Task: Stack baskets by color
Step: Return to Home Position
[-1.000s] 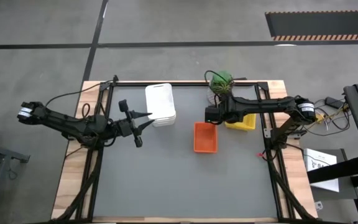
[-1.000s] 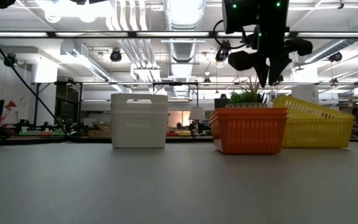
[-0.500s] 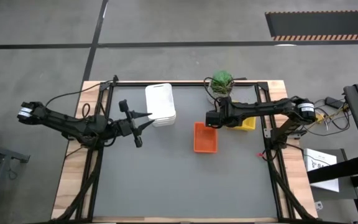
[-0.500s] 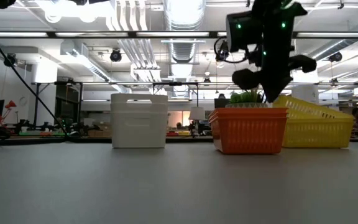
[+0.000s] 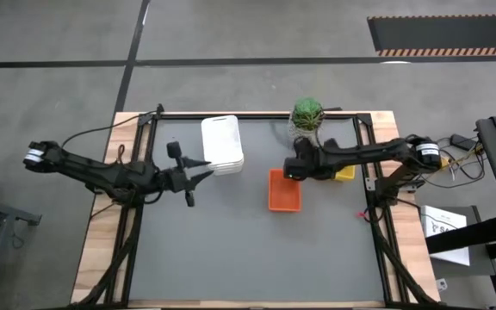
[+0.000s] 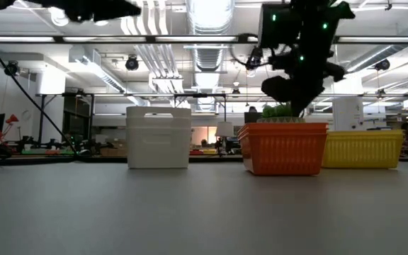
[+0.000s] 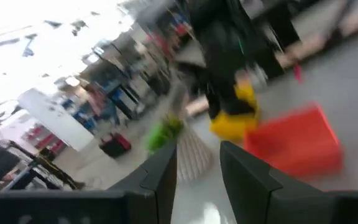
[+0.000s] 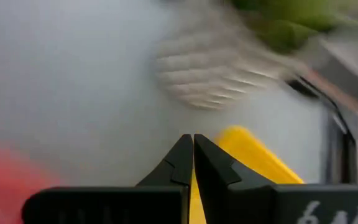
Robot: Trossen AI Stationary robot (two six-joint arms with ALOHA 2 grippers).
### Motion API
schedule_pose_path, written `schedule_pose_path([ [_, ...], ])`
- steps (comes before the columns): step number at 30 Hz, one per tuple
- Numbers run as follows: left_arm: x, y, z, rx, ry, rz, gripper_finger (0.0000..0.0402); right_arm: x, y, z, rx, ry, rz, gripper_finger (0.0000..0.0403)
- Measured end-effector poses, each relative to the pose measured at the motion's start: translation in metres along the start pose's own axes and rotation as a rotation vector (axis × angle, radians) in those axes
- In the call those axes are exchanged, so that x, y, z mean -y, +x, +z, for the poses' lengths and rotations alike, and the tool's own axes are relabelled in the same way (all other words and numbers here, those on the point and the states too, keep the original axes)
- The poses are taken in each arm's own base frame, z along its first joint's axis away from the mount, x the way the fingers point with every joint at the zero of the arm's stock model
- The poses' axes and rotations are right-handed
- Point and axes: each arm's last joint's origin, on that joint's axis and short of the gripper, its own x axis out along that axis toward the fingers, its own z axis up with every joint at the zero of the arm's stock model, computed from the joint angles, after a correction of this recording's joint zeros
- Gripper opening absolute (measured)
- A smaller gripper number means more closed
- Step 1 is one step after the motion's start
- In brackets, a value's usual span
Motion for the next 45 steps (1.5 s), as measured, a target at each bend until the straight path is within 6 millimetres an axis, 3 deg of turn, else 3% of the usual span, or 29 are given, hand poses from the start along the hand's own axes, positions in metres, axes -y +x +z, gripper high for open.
schedule_pose_path([
  [3, 0.003, -0.01, -0.01, -0.061, 0.049, -0.128, 0.0107, -0.011, -0.015, -0.012, 0.044, -0.343, 0.205, 0.0008],
  [6, 0.003, -0.021, -0.015, -0.048, 0.041, -0.287, 0.0107, -0.02, -0.031, -0.033, 0.217, -0.599, 0.47, 0.0008],
  [10, 0.001, -0.035, -0.018, 0.032, -0.005, -0.391, 0.0107, -0.01, -0.04, -0.059, 0.51, -0.7, 0.91, 0.0008],
  [14, 0.003, -0.045, -0.031, 0.048, -0.032, -0.393, 0.0107, 0.017, -0.034, -0.085, 0.768, -0.705, 1.162, 0.0008],
  [22, 0.007, -0.059, -0.053, 0.165, -0.178, -0.322, 0.0107, 0.074, -0.017, -0.118, 0.986, -0.608, 1.206, 0.0008],
  [30, 0.008, -0.074, -0.075, 0.232, -0.252, -0.209, 0.0107, 0.115, -0.016, -0.132, 1.203, -0.508, 1.212, 0.0008],
  [36, 0.002, -0.09, -0.084, 0.247, -0.303, -0.203, 0.0107, 0.125, -0.01, -0.141, 1.263, -0.507, 1.195, 0.0008],
  [45, 0.011, -0.087, -0.086, 0.373, -0.334, -0.267, 0.0107, 0.125, -0.009, -0.143, 1.272, -0.516, 1.227, 0.0008],
])
